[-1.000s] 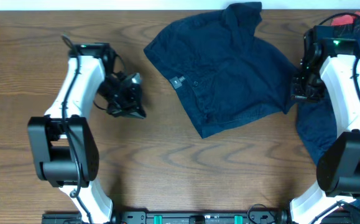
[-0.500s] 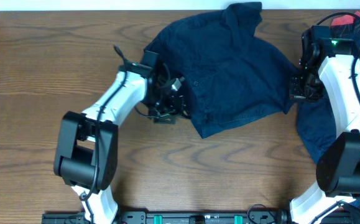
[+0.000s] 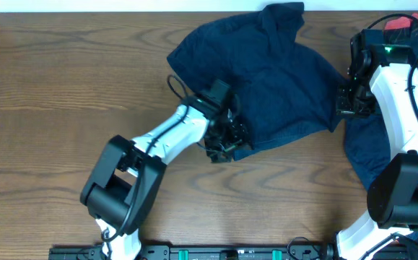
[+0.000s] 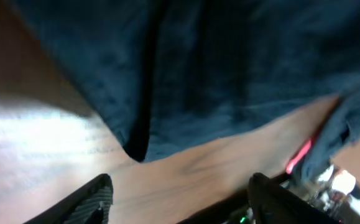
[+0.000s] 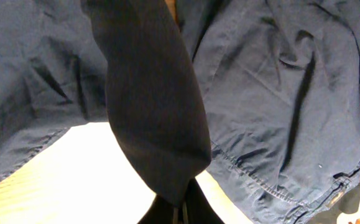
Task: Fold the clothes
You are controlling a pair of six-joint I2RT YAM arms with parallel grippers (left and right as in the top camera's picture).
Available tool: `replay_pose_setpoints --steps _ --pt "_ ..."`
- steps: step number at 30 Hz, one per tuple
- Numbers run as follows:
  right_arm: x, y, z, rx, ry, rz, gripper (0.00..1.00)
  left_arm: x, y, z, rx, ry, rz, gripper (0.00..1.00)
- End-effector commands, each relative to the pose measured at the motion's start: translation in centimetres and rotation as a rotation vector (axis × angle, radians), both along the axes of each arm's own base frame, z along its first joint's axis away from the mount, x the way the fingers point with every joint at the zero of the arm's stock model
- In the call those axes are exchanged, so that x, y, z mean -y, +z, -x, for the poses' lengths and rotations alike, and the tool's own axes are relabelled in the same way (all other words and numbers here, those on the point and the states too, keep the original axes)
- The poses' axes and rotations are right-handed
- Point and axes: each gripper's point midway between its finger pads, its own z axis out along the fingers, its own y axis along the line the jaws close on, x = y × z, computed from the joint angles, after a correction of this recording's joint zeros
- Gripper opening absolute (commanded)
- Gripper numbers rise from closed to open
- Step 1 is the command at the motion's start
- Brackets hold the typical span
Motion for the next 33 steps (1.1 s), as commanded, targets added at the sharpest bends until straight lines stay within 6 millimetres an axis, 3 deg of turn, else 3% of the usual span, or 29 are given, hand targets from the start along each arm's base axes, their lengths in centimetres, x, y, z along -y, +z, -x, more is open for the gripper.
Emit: replay_pose_setpoints --steps 1,5,11,22,26,27,28,30,33 --pt "0.1 0.1 0.0 0.005 -0.007 0.014 0.01 -0.3 -1.3 0.3 -0.089 0.208 -0.125 0.75" --pt "0.1 0.1 0.0 0.006 -0.007 0.014 0.01 0.3 -1.6 0.2 -0.112 0.317 -0.164 0.8" --pt "0.1 0.1 0.0 0.006 -0.007 0.014 0.01 0.6 -2.2 -1.0 -0.072 0.401 -0.192 0.8" --pt "0.2 0.1 0.0 0.004 0.0 0.014 0.01 0.8 -4.6 -1.5 -0.127 0.516 -0.214 0.78" --pt "0.2 0.1 0.0 0.005 -0.001 0.014 0.01 0.4 -5.2 -0.9 -0.132 0.484 -0.239 0.31" --pt "0.2 0.1 0.0 0.005 -0.001 0.014 0.01 0.4 -5.2 -0.9 -0.117 0.459 -0.236 0.14" --pt "0.2 0.1 0.0 0.004 -0.001 0.014 0.01 0.3 -5.2 -0.9 -0.102 0.431 -0.232 0.06" --pt "0.3 0.1 0.0 0.003 -0.006 0.014 0.01 -0.1 -5.3 -0.6 -0.091 0.384 -0.244 0.06" --pt "0.7 0.1 0.4 -0.009 -0.017 0.013 0.01 -2.6 -5.8 0.5 -0.11 0.334 -0.332 0.06"
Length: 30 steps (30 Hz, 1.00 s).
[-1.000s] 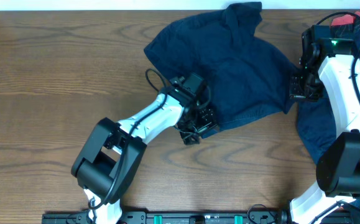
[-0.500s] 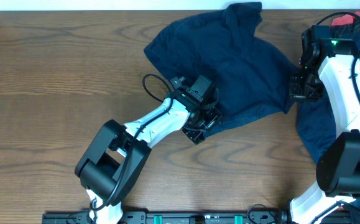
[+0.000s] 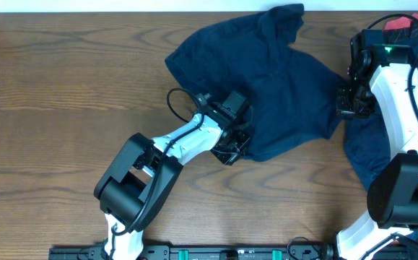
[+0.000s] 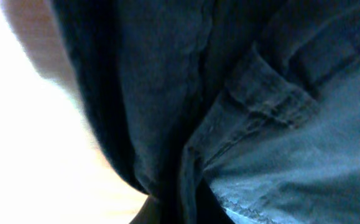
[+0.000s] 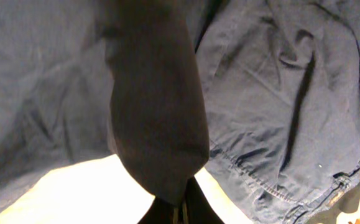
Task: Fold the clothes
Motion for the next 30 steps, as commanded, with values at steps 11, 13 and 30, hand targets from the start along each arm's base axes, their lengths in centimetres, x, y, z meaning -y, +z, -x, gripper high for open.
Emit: replay_pose_setpoints --steps 11,13,30 --pt "1.1 0.1 3.1 -0.116 -0.043 -0.01 0.01 -16.4 -0.8 5.4 -0.25 -0.446 -0.397 0.06" --pt "0.6 0.0 4.2 -0.161 -0.043 -0.032 0.01 -18.0 -0.5 5.6 -0.276 -0.46 -0.434 0.06" --pt "-2.3 -2.7 12.7 -0.513 -0.001 -0.092 0.01 -21.5 0.7 9.9 -0.41 -0.553 -0.441 0.06"
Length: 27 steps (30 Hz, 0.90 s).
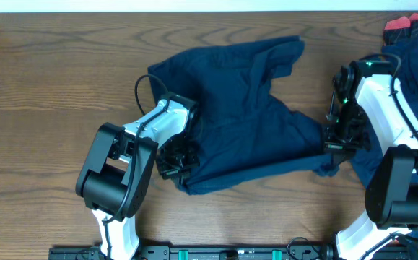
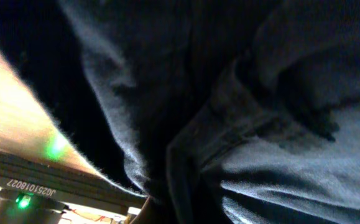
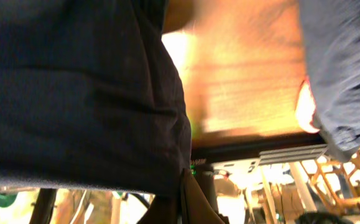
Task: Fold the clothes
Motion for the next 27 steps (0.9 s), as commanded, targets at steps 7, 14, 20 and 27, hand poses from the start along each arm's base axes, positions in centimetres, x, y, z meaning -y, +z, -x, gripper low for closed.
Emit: replay_pose_setpoints --steps 7,14,20,27 --pt "1.8 -0.3 1.6 -0.058 0.028 0.086 0.01 -4.8 0.4 1.8 0.05 -0.097 -0.142 0.06" --pt "-0.2 0.2 2.0 -0.06 0.07 -0.072 0.01 -5.1 2.6 0.2 0.2 -0.1 -0.142 0.09" --pt "-1.3 0.8 2.0 -0.024 0.089 -0.154 0.1 -5.0 4.9 -0.5 0.317 -0.091 -0.108 0.15" --pt "-1.5 1.3 2.1 -0.01 0.09 -0.168 0.23 -4.8 5.5 -0.9 0.358 -0.086 -0.093 0.15"
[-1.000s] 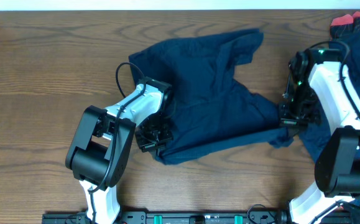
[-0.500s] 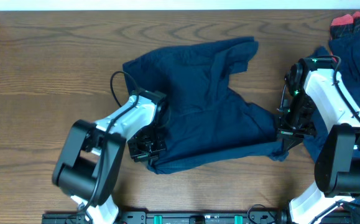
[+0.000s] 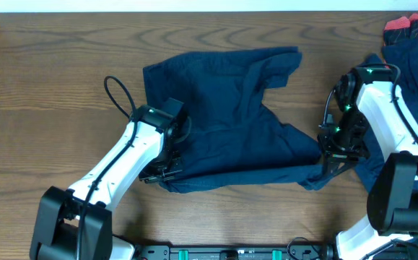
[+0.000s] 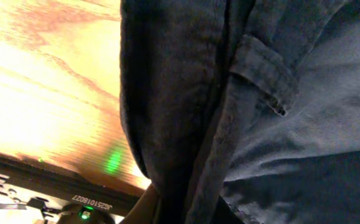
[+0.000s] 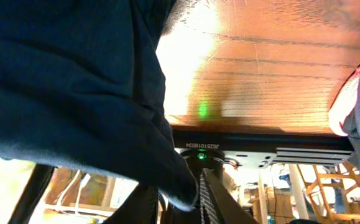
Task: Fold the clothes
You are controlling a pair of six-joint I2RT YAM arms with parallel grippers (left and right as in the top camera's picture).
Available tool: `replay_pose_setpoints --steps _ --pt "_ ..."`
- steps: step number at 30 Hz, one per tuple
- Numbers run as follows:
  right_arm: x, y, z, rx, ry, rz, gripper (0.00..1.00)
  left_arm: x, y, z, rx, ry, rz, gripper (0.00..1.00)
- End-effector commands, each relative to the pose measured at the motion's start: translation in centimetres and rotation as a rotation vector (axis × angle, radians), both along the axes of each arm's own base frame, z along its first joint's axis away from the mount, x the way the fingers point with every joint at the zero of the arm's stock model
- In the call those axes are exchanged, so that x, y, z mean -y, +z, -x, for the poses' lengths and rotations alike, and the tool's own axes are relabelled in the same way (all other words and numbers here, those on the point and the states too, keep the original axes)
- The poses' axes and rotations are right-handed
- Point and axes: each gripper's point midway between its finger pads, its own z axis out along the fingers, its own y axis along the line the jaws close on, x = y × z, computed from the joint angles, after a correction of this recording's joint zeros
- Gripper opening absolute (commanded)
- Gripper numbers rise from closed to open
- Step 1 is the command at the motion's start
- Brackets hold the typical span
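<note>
A navy garment (image 3: pixel 230 123) lies spread over the middle of the wooden table (image 3: pixel 50 87), with its lower edge running left to right. My left gripper (image 3: pixel 162 173) is shut on the garment's near left corner. In the left wrist view its cloth (image 4: pixel 279 124) with a belt loop fills the frame above the left gripper (image 4: pixel 183 214). My right gripper (image 3: pixel 333 165) is shut on the near right corner, which is bunched. In the right wrist view the dark cloth (image 5: pixel 61 74) hangs from the right gripper (image 5: pixel 189 205), lifted off the wood.
More clothes lie at the far right: a dark blue piece (image 3: pixel 414 58) beside my right arm and a red one (image 3: pixel 407 25) at the back corner. The table's front edge runs just below both grippers.
Both grippers, still shut on the garment, have moved nearer the front edge, the left one also slightly leftward. The lower hem now lies straighter and the garment flatter.
At first the garment lay bunched at the back right, my left gripper open at its near hem and the right one shut on its right side. Then the left was shut on the hem. After that the garment sat farther left and nearer, and now lies spread out.
</note>
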Motion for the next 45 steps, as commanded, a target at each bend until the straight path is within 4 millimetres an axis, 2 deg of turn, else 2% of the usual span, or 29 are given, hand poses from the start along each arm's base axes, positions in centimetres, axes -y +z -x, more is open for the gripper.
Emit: replay_pose_setpoints --steps 1,2,3,5,6,7,15,17,20,22,25,27,28,30,31,32,36,38,41,45 --pt "0.4 0.5 -0.1 0.029 0.008 -0.001 0.23 -1.0 -0.1 0.2 0.004 0.001 -0.041 0.15" --pt "0.6 0.5 0.0 0.026 0.001 0.013 0.24 -1.0 -0.1 0.2 0.004 0.001 -0.041 0.15" --pt "0.9 0.5 0.0 0.024 -0.007 0.027 0.24 -1.0 -0.1 0.3 0.001 0.001 -0.042 0.24" --pt "1.5 0.5 0.0 0.02 -0.027 0.066 0.33 -1.2 0.0 0.5 -0.01 0.0 -0.047 0.38" --pt "1.7 0.5 0.0 0.02 -0.032 0.07 0.39 -1.2 0.1 0.7 -0.017 0.0 -0.05 0.42" --pt "1.8 0.5 0.0 0.02 -0.037 0.07 0.39 -1.3 0.1 0.9 -0.026 0.0 -0.053 0.44" --pt "2.6 0.3 -0.4 0.038 -0.074 0.082 0.39 -1.7 0.5 1.9 -0.068 -0.001 -0.071 0.45" --pt "2.5 0.3 -1.0 0.063 -0.079 0.07 0.38 -1.5 0.4 1.4 -0.05 0.0 -0.058 0.45" --pt "0.9 0.6 -2.3 0.123 -0.04 -0.045 0.38 -0.8 0.5 0.0 0.004 0.001 -0.034 0.45" --pt "-0.3 0.9 -3.8 0.189 -0.024 -0.116 0.37 -0.1 0.7 -1.6 0.068 0.002 -0.005 0.45" --pt "-2.6 1.3 -8.0 0.363 -0.066 -0.243 0.39 1.6 1.1 -5.6 0.223 -0.028 0.065 0.45" --pt "-5.2 2.3 -11.6 0.517 -0.094 -0.41 0.45 2.9 1.3 -8.7 0.346 -0.055 0.116 0.56" --pt "-6.1 3.0 -13.2 0.586 -0.098 -0.479 0.52 3.5 1.5 -10.1 0.404 -0.071 0.139 0.57" --pt "-7.6 4.2 -16.3 0.721 -0.096 -0.584 0.79 4.6 2.0 -13.0 0.516 -0.098 0.177 0.59" --pt "-8.0 4.7 -17.8 0.781 -0.101 -0.605 0.88 4.9 2.2 -14.2 0.561 -0.103 0.189 0.6" --pt "-8.2 4.9 -18.9 0.825 -0.111 -0.603 0.89 5.0 2.4 -15.3 0.599 -0.092 0.201 0.61" --pt "-7.4 5.0 -22.9 0.954 -0.163 -0.503 0.84 4.1 1.8 -19.1 0.693 -0.034 0.216 0.61" --pt "-6.3 4.7 -24.5 1.015 -0.172 -0.414 0.78 3.4 1.0 -20.8 0.725 -0.008 0.215 0.61" --pt "-4.7 4.6 -26.0 1.086 -0.162 -0.286 0.72 3.0 0.0 -22.9 0.766 -0.027 0.232 0.61" --pt "-4.3 4.8 -26.9 1.129 -0.142 -0.255 0.72 2.4 -0.8 -25.4 0.833 -0.005 0.256 0.6"
